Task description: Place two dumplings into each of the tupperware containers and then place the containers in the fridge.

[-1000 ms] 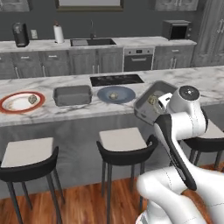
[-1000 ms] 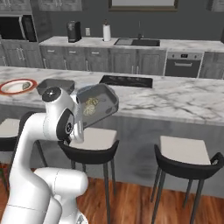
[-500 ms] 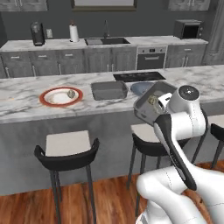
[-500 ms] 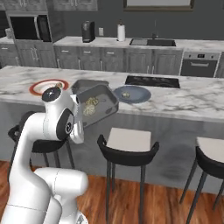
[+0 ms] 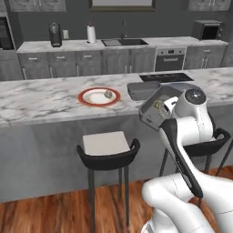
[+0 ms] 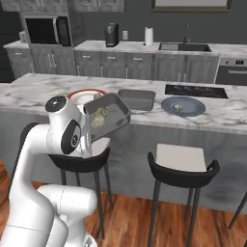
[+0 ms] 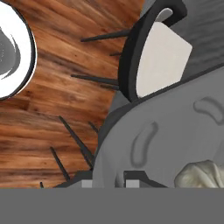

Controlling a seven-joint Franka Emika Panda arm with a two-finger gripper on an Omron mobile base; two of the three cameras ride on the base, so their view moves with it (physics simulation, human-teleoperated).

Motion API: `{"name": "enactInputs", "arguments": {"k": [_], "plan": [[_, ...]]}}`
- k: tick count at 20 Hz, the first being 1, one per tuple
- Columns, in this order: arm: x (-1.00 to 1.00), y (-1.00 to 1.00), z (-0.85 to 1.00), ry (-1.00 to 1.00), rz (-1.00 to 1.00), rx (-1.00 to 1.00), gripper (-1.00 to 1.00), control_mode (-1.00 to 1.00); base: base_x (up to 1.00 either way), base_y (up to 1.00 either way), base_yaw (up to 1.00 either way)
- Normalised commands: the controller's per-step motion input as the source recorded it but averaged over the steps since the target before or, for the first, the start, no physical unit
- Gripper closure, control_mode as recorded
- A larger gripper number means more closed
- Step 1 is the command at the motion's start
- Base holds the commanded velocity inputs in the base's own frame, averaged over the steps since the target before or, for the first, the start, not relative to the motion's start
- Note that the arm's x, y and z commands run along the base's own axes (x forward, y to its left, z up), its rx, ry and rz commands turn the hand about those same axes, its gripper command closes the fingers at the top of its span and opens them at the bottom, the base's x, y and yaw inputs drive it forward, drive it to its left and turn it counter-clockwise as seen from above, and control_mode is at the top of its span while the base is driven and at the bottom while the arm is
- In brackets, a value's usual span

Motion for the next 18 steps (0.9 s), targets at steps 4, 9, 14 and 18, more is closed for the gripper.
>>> {"name": "enactInputs", "arguments": {"k": [4,9,14,18], "plan": [[0.00,0.00,0.00,0.00,0.00,0.00,1.00,1.00,-0.36,0.49,-0.08],[0.00,0.00,0.00,0.00,0.00,0.00,1.00,1.00,-0.45,0.23,-0.35],[0.00,0.00,0.00,0.00,0.00,0.00,1.00,1.00,-0.38,0.04,-0.51],[0.00,0.00,0.00,0.00,0.00,0.00,1.00,1.00,-0.27,0.00,-0.53]]}}
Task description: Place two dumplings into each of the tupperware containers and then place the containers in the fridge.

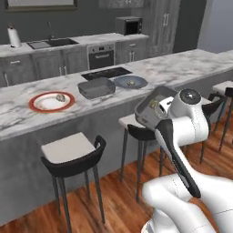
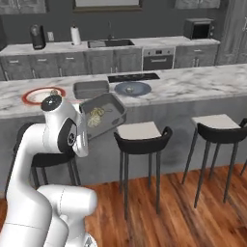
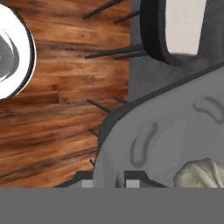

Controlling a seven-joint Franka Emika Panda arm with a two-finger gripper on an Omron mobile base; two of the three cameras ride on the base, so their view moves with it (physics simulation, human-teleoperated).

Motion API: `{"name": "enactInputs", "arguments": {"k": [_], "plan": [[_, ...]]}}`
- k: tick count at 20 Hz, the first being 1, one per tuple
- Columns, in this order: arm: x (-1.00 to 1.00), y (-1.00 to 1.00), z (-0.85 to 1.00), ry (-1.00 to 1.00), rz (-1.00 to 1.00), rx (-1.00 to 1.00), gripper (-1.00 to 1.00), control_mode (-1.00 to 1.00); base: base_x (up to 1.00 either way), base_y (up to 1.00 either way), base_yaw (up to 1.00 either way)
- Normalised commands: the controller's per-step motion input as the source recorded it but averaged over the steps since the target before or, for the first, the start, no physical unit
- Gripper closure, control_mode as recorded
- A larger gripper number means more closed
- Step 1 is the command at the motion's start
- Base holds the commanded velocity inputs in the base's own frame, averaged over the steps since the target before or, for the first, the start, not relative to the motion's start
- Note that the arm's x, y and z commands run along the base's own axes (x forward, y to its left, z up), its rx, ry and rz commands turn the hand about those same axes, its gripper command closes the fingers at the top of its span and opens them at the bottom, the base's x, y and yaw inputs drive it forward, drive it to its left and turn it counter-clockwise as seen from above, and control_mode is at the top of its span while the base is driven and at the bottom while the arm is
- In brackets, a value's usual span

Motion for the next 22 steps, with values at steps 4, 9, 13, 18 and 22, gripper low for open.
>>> {"name": "enactInputs", "arguments": {"k": [4,9,13,18,22], "plan": [[0.00,0.00,0.00,0.00,0.00,0.00,1.00,1.00,-0.20,0.00,-0.52],[0.00,0.00,0.00,0.00,0.00,0.00,1.00,1.00,-0.15,0.00,-0.50],[0.00,0.00,0.00,0.00,0.00,0.00,1.00,1.00,-0.15,0.00,-0.48],[0.00,0.00,0.00,0.00,0.00,0.00,1.00,1.00,-0.20,0.00,-0.48],[0.00,0.00,0.00,0.00,0.00,0.00,1.00,1.00,0.01,-0.01,-0.44]]}}
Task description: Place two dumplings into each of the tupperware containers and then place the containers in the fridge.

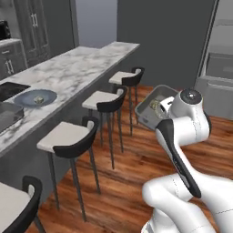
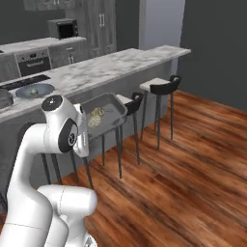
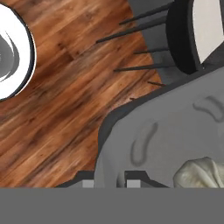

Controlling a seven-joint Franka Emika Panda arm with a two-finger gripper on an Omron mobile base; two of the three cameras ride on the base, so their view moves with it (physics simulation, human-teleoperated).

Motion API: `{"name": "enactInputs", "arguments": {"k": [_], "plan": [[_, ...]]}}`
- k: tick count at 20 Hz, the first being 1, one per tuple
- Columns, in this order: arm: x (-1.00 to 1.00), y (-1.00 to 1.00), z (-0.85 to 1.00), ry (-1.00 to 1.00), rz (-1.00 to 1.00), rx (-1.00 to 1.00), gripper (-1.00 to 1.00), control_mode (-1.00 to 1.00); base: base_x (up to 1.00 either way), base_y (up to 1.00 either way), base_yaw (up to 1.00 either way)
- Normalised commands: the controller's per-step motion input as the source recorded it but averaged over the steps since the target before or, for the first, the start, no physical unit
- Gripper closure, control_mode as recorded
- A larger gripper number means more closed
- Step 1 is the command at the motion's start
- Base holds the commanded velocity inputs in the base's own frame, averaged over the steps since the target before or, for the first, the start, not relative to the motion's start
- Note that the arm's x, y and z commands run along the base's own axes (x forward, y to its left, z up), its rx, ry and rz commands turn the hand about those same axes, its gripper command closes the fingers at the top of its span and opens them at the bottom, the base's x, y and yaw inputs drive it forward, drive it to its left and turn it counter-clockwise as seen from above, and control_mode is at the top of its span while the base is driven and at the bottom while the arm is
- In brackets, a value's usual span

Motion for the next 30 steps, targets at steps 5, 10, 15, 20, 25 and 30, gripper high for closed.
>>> {"name": "enactInputs", "arguments": {"k": [5,10,15,20,25,30], "plan": [[0.00,0.00,0.00,0.00,0.00,0.00,1.00,1.00,0.40,-0.07,-0.39],[0.00,0.00,0.00,0.00,0.00,0.00,1.00,1.00,0.75,-0.20,-0.33],[0.00,0.00,0.00,0.00,0.00,0.00,1.00,1.00,0.96,-0.34,-0.25],[0.00,0.00,0.00,0.00,0.00,0.00,1.00,1.00,1.00,-0.52,-0.17],[0.00,0.00,0.00,0.00,0.00,0.00,1.00,1.00,1.00,-0.58,-0.14],[0.00,0.00,0.00,0.00,0.00,0.00,1.00,1.00,1.00,-0.66,-0.14]]}}
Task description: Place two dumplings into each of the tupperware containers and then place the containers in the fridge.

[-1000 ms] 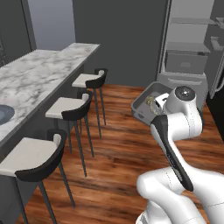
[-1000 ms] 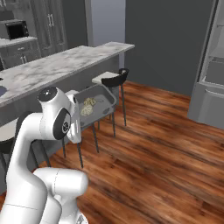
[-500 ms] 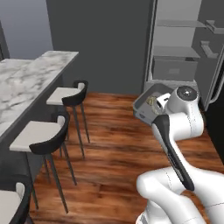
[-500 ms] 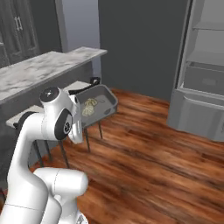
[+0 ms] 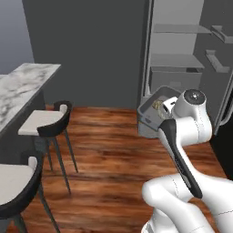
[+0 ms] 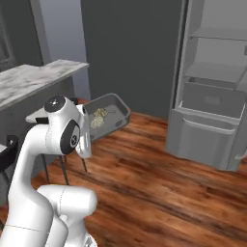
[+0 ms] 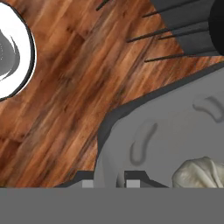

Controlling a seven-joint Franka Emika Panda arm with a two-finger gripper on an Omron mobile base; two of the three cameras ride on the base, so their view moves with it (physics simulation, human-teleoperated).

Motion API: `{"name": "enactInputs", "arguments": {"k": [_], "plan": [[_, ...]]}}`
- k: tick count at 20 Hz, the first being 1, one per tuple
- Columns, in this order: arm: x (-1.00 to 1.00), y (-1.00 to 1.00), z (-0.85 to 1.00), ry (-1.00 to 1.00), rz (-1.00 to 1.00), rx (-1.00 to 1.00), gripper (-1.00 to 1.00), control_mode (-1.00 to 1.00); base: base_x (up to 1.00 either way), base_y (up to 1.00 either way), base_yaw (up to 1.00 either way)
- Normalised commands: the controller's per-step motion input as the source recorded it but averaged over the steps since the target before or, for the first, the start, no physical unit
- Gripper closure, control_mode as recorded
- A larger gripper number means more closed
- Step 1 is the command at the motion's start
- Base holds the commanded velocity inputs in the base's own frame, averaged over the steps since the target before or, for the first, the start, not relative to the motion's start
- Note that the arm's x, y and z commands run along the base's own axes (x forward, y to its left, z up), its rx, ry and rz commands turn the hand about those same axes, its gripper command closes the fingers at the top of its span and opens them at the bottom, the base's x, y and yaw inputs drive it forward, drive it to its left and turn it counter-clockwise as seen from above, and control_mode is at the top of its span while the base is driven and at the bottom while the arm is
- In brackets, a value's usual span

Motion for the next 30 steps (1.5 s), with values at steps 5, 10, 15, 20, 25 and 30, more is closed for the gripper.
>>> {"name": "enactInputs", "arguments": {"k": [5,10,15,20,25,30], "plan": [[0.00,0.00,0.00,0.00,0.00,0.00,1.00,1.00,1.00,-0.70,-0.14],[0.00,0.00,0.00,0.00,0.00,0.00,1.00,1.00,1.00,-0.71,-0.16],[0.00,0.00,0.00,0.00,0.00,0.00,1.00,1.00,1.00,-0.48,-0.20],[0.00,0.00,0.00,0.00,0.00,0.00,1.00,1.00,1.00,-0.36,-0.22],[0.00,0.00,0.00,0.00,0.00,0.00,1.00,1.00,0.99,-0.40,-0.24],[0.00,0.00,0.00,0.00,0.00,0.00,1.00,1.00,0.76,-0.39,-0.23]]}}
